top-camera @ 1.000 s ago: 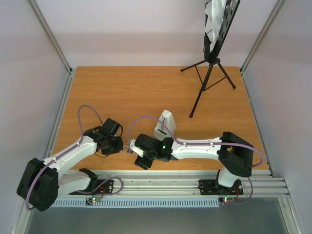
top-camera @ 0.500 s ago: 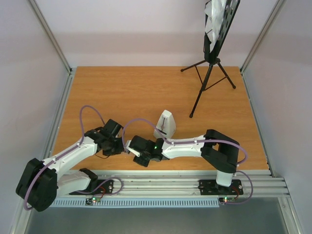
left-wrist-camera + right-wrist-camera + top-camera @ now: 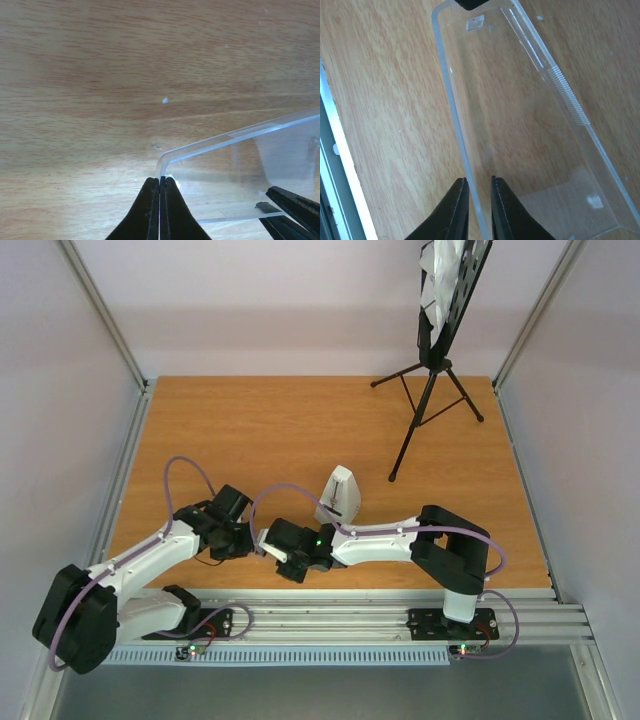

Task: Pack up the instrument practice props
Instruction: Pick up the cover of the metronome from the center of the board.

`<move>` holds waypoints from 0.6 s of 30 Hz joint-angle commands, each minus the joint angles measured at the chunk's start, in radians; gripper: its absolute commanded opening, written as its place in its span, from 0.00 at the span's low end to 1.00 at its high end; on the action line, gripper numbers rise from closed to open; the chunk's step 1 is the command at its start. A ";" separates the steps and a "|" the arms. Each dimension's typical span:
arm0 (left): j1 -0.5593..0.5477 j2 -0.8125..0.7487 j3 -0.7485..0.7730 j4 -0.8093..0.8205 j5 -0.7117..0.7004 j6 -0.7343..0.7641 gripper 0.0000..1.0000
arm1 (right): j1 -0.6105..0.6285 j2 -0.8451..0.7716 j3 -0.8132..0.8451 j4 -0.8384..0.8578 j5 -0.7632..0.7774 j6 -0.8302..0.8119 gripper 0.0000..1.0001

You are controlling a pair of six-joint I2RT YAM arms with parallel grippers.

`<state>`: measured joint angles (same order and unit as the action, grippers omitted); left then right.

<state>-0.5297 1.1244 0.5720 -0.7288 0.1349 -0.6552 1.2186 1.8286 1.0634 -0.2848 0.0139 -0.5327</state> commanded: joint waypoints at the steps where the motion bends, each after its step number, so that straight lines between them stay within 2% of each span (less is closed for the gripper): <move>1: -0.007 -0.009 -0.001 0.015 0.037 0.005 0.01 | 0.009 -0.004 0.011 0.025 -0.040 -0.030 0.12; 5: -0.006 0.002 0.005 0.019 0.055 0.006 0.02 | 0.010 -0.015 -0.001 0.035 -0.041 -0.034 0.04; 7: -0.005 -0.001 0.008 0.017 0.065 0.008 0.07 | 0.011 -0.025 -0.010 0.045 -0.034 -0.034 0.01; 9: -0.006 -0.026 0.011 0.018 0.067 0.009 0.23 | 0.011 -0.036 -0.023 0.056 -0.027 -0.035 0.01; 13: -0.006 -0.147 0.044 -0.031 -0.004 0.003 0.75 | 0.012 -0.089 -0.043 0.061 -0.017 -0.017 0.01; 14: -0.006 -0.189 0.060 -0.049 -0.039 -0.002 0.84 | 0.011 -0.111 -0.050 0.062 -0.017 -0.012 0.01; 16: -0.007 -0.274 0.099 -0.081 -0.109 -0.006 0.97 | 0.011 -0.164 -0.065 0.060 -0.017 0.000 0.01; 18: -0.005 -0.346 0.145 -0.093 -0.167 0.002 0.99 | 0.012 -0.227 -0.071 0.047 -0.019 0.013 0.01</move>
<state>-0.5301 0.9020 0.6090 -0.8234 0.0696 -0.6529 1.2182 1.7130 0.9997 -0.2611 -0.0074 -0.5426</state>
